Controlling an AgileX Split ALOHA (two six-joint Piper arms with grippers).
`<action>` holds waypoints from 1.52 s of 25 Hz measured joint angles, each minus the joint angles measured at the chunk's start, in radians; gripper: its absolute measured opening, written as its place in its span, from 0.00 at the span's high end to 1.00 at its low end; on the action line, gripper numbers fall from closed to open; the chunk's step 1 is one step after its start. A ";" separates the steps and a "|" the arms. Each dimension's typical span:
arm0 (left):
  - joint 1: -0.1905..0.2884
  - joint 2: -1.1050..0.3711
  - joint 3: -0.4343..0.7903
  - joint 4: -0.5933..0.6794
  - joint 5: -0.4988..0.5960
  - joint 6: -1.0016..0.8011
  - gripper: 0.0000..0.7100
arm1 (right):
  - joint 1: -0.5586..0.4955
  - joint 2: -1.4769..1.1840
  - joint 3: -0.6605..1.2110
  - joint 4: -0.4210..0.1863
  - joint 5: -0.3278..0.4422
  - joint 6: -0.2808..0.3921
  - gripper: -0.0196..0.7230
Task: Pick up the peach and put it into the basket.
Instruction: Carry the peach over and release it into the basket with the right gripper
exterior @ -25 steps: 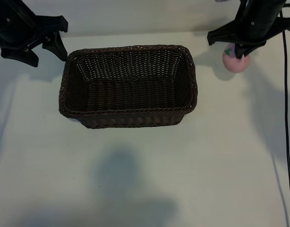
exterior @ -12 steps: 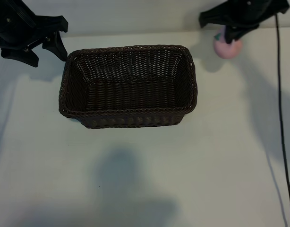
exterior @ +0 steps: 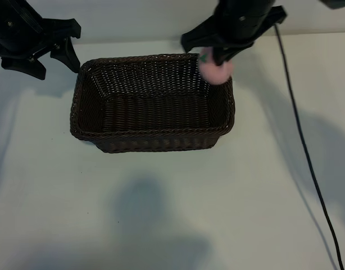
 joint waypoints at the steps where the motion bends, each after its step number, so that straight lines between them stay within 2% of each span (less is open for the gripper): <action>1: 0.000 0.000 0.000 0.000 0.000 0.000 0.17 | 0.011 0.000 0.000 0.000 -0.011 0.000 0.92; 12: 0.000 0.000 0.000 0.000 0.000 0.000 0.17 | 0.032 0.016 -0.002 0.031 -0.097 -0.002 0.92; 21: 0.000 0.000 0.000 0.000 0.000 0.000 0.17 | 0.052 0.159 -0.002 0.067 -0.108 -0.050 0.92; 34: 0.000 0.000 0.000 0.000 0.000 0.000 0.17 | 0.055 0.230 -0.002 0.072 -0.125 -0.063 0.91; 38: 0.000 0.000 0.000 0.000 0.000 0.000 0.17 | 0.055 0.230 -0.002 0.073 -0.116 -0.089 0.86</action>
